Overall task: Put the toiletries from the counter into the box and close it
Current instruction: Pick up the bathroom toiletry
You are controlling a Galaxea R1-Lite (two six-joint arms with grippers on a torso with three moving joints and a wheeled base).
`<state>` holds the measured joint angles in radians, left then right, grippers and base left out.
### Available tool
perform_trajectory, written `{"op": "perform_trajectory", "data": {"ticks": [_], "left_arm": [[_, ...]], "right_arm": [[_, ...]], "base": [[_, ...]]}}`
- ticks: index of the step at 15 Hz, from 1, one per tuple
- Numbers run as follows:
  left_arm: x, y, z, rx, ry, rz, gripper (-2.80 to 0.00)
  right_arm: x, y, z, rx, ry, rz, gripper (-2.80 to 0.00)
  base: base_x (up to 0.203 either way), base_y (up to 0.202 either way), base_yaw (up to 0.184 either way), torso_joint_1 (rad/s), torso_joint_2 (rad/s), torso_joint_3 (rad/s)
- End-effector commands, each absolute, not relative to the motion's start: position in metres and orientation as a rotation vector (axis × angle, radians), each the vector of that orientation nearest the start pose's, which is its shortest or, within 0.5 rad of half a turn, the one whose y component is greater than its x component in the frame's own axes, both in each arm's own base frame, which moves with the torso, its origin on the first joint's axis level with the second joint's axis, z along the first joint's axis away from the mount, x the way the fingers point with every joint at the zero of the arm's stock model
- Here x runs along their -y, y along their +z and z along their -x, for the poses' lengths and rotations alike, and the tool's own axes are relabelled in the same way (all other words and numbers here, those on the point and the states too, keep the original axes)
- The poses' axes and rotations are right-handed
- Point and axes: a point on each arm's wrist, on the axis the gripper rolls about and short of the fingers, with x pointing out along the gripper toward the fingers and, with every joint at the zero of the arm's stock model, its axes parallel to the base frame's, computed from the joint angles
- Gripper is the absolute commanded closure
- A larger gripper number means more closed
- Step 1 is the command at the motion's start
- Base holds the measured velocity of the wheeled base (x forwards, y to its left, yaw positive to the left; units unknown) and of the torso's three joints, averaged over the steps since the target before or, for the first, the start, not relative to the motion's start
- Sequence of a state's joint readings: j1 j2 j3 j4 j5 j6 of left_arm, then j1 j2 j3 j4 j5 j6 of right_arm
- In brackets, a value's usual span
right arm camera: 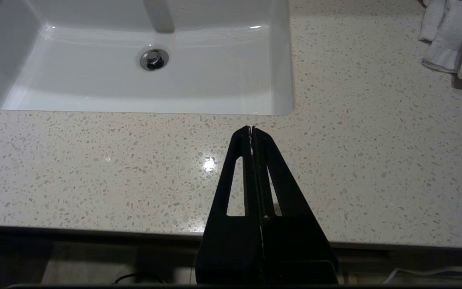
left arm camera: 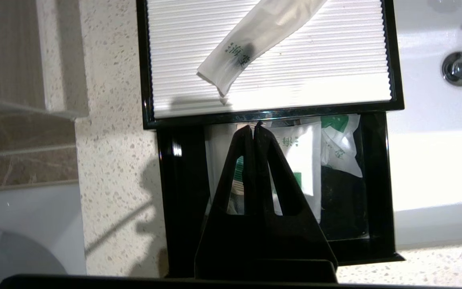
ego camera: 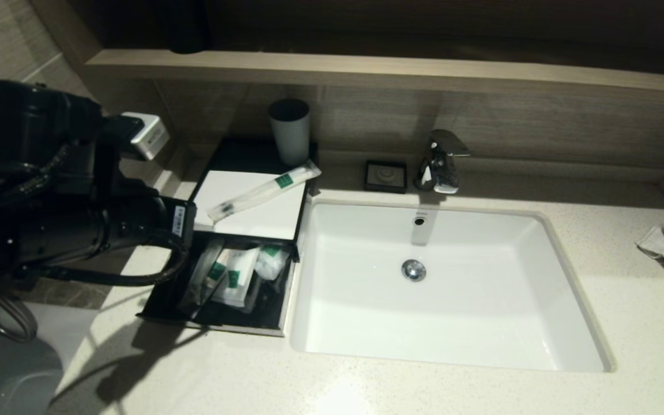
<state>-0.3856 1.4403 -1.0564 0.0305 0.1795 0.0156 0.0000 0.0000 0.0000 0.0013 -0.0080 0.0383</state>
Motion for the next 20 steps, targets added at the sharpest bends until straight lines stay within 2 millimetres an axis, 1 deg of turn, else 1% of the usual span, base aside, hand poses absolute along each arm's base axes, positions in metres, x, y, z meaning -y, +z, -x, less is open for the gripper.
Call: {"op": "perform_trajectory", "data": {"ticks": [1, 5, 7, 9, 12, 20], "left_arm": [[0.081, 0.253, -0.245, -0.405, -0.247, -0.178, 0.0], [0.069, 0.245, -0.269, -0.364, -0.369, -0.216, 0.0], [0.065, 0.245, -0.272, -0.339, -0.443, -0.199, 0.0], [0.057, 0.243, -0.276, -0.332, -0.476, -0.226, 0.0], [0.055, 0.237, -0.29, -0.313, -0.487, -0.252, 0.0], [0.055, 0.231, -0.307, -0.286, -0.487, -0.287, 0.0]], "right_arm": [[0.0, 0.075, 0.023, -0.003, -0.008, -0.038, 0.0], [0.0, 0.075, 0.023, -0.001, -0.008, -0.038, 0.0], [0.0, 0.075, 0.023, 0.0, -0.008, -0.038, 0.0], [0.0, 0.075, 0.023, -0.003, -0.008, -0.038, 0.0], [0.0, 0.075, 0.023, -0.003, -0.008, -0.038, 0.0], [0.0, 0.075, 0.023, -0.002, -0.008, -0.038, 0.0]], "base": [[0.0, 0.0, 0.0, 0.0, 0.0, 0.0], [0.0, 0.0, 0.0, 0.0, 0.0, 0.0], [0.0, 0.0, 0.0, 0.0, 0.0, 0.0], [0.0, 0.0, 0.0, 0.0, 0.0, 0.0], [0.0, 0.0, 0.0, 0.0, 0.0, 0.0], [0.0, 0.0, 0.0, 0.0, 0.0, 0.0]]}}
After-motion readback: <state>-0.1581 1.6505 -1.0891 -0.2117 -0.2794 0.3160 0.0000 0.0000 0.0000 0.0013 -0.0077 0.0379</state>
